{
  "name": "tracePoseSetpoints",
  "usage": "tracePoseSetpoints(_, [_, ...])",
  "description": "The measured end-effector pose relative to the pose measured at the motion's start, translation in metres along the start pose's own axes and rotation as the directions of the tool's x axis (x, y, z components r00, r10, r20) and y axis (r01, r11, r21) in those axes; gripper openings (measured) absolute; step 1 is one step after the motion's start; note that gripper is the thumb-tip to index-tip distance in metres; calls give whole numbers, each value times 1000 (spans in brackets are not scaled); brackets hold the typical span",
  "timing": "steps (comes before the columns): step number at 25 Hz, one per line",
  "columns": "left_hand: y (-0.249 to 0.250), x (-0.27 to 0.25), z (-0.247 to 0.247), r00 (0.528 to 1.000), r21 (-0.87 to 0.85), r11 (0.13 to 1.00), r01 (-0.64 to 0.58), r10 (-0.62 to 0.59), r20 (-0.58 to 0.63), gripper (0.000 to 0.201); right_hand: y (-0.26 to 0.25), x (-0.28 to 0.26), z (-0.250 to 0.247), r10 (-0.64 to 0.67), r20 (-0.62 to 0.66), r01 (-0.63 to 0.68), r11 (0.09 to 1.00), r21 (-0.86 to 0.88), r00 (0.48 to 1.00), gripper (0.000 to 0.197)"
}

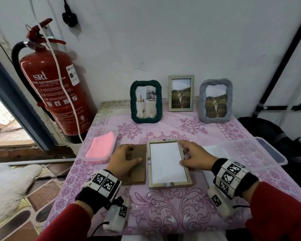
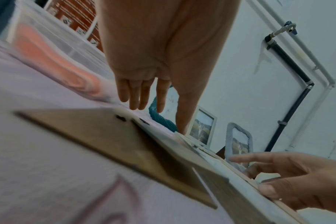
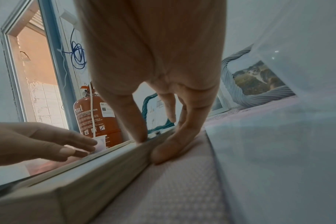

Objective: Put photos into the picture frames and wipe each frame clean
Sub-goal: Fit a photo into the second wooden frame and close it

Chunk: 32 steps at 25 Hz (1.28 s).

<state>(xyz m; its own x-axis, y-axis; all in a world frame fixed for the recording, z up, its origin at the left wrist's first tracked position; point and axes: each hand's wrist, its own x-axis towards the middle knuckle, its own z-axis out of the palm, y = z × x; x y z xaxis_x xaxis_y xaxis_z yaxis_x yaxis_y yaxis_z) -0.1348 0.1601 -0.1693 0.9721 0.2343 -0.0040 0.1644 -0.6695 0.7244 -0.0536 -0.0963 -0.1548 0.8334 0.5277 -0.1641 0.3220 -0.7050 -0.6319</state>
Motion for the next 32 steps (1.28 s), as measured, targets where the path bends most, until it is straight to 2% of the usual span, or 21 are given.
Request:
tracePoseSetpoints(3, [-11,-8,-6,999,98,995,35,-38,32,61,-2,-1,3,3,0,-3,1000,-7,1000,47])
tracePoseSetpoints(7, [-18,-16,-5,996,163,983,81,-85,13,65,-5,-6,4,7,-21,-5,997,74,1000,41])
tracePoseSetpoints(11, [-17,-18,-1,996,240,967,84,-91,17,69,-4,-8,4,24,-11,-22,993,119,1000,50])
tracePoseSetpoints(14, [-14,-19,0,990,247,959,137,-138,-15,71,-4,-10,5,56,-17,-53,988,147,998,58])
tracePoseSetpoints(17, [-10,-18,0,986,212,963,165,-164,-22,76,-4,-11,5,91,-4,-88,977,196,996,66])
tracePoseSetpoints(20, [-5,-17,-1,980,166,965,201,-200,-23,84,-5,-10,5,97,2,-95,975,200,995,65])
tracePoseSetpoints(24, [2,-18,-1,982,123,974,188,-189,-6,80,-5,-11,5,89,-14,-85,978,188,996,66])
tracePoseSetpoints(28, [13,-21,-7,979,140,977,160,-140,-146,74,-5,-11,5,87,-5,-84,970,230,996,68])
tracePoseSetpoints(32, [19,-19,-17,960,-46,998,44,-55,-276,66,-3,-11,4,64,-12,-61,984,166,998,63])
